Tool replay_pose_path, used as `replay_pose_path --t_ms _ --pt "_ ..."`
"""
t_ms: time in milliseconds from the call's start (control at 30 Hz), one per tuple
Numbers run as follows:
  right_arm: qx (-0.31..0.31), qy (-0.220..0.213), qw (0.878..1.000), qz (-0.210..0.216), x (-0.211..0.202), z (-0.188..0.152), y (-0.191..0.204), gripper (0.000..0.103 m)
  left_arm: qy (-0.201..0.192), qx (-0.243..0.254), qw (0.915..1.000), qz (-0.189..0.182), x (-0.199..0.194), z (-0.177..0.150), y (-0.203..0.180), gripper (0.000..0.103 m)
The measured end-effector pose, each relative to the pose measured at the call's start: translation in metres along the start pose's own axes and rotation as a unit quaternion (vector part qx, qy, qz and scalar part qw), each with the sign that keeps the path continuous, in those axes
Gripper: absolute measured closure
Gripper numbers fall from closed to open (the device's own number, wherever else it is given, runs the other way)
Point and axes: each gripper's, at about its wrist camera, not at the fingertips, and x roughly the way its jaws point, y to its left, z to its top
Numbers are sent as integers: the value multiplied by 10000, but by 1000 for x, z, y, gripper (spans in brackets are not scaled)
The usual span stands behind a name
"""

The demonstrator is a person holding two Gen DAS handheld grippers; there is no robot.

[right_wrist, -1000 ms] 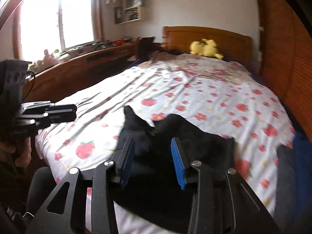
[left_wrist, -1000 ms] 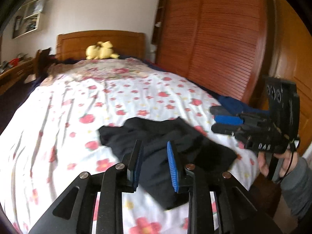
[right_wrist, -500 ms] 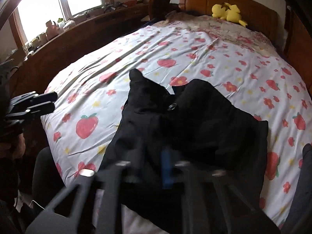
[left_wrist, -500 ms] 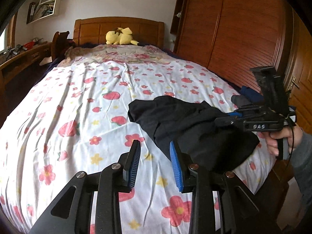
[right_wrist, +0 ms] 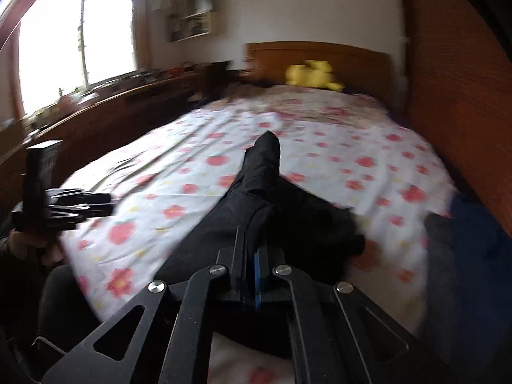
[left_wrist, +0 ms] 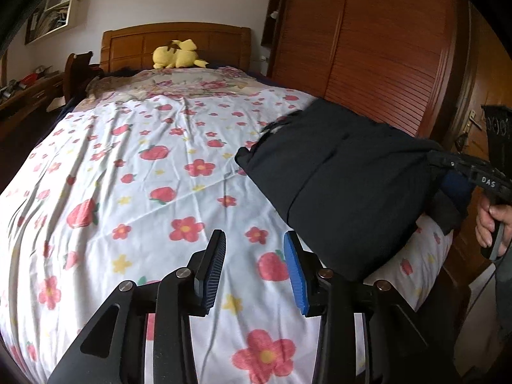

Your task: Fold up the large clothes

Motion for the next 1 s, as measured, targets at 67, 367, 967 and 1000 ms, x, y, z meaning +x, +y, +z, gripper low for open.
replay_pose_path --t_ms 67,367,967,1000 --pt "14 375 9981 -493 7 -21 -18 100 10 38 10000 -68 5 0 -5 63" --pt "573 1300 9853 -948 45 -82 -57 100 52 181 9997 -143 14 0 -15 61" --pt "153 192 9937 -1096 21 -23 -13 81 1 371 9992 -120 17 -1 -31 61" --pt "150 160 9942 -1053 22 -20 -10 81 5 379 9992 -125 18 -1 -32 61"
